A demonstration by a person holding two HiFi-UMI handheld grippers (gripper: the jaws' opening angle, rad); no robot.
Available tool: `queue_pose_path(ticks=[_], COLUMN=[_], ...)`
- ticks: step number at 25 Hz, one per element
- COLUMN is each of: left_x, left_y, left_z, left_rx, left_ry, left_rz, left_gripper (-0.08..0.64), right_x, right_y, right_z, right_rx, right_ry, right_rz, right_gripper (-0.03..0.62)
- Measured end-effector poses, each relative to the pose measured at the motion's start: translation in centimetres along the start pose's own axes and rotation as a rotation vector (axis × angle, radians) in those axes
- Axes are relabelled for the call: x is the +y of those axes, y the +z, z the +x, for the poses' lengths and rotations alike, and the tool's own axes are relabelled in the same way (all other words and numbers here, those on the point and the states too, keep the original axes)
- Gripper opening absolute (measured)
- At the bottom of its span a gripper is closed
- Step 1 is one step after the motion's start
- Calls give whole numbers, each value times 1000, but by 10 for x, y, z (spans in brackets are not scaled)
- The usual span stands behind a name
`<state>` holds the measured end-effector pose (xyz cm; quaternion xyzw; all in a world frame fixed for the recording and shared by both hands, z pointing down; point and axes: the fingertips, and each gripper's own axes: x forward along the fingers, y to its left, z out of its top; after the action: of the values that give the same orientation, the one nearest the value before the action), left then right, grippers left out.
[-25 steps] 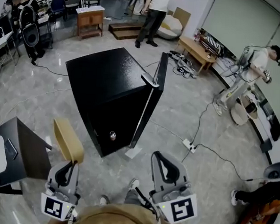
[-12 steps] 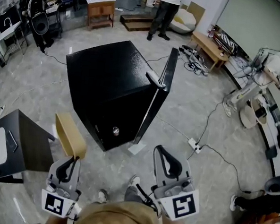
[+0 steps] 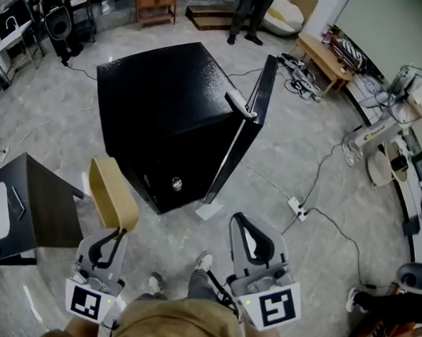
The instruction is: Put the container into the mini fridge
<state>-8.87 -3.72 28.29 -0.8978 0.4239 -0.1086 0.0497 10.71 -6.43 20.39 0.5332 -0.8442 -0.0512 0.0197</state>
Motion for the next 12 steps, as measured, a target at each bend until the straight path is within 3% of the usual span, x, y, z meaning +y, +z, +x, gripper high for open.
queue_pose_path(ticks=[12], left_x=[-20], left_y=[-13], left_z=[17], left_rx=[61], left_ry=[-90], left_rz=[141], left_gripper=[20], right_x=[1], right_y=[-15], right_z=[10], right_rx=[9], right_ry=[25], right_rz=[22], right_gripper=[3])
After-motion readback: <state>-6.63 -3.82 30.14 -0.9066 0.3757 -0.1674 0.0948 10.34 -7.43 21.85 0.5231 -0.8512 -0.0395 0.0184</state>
